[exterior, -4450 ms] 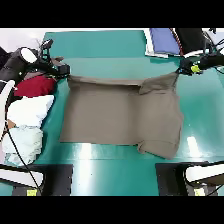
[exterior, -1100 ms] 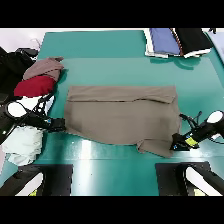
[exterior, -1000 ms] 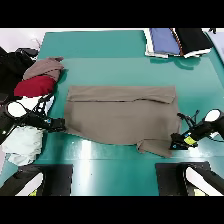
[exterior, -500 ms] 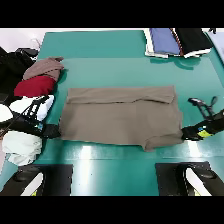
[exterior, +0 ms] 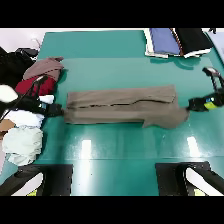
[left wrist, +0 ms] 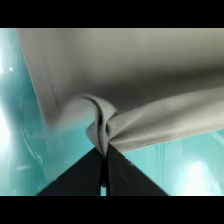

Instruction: Fold the shirts.

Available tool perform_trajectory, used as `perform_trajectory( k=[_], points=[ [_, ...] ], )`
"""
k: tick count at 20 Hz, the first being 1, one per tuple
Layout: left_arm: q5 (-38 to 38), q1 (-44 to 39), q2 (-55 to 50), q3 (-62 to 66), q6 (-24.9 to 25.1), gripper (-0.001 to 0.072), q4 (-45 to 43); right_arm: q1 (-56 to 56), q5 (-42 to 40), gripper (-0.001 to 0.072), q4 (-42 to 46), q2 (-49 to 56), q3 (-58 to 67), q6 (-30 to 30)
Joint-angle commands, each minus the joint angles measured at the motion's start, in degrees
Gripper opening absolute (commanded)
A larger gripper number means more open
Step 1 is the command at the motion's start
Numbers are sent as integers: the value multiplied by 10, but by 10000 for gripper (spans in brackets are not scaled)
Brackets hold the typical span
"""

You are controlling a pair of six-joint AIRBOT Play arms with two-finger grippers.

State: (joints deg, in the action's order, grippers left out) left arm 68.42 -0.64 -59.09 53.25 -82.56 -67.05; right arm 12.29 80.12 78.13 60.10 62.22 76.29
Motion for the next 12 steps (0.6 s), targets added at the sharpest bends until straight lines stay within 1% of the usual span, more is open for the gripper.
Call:
perform_trajectory(
  k=[1, 5, 8, 9, 10, 11, 12],
  points=[
    [-69, 0, -124, 89, 5, 28, -1, -29, -54, 10, -5, 127, 106, -8],
    [-115, 0, -225, 167, 6, 28, 0, -58, -76, 10, -6, 240, 210, 8],
    [-171, 0, -252, 181, 5, 29, 4, -59, -74, 16, -20, 299, 266, 34],
    [-184, 0, -252, 181, 5, 32, 7, -52, -75, 163, -40, 314, 281, 34],
    [-188, 0, -252, 185, 5, 225, 9, -42, -75, 337, -66, 326, 294, 32],
    [-184, 1, -252, 191, 3, 446, 8, -30, -73, 353, -97, 336, 306, 30],
    [-169, 2, -252, 204, 1, 489, 9, -16, -70, 358, -126, 339, 310, 28]
  ],
)
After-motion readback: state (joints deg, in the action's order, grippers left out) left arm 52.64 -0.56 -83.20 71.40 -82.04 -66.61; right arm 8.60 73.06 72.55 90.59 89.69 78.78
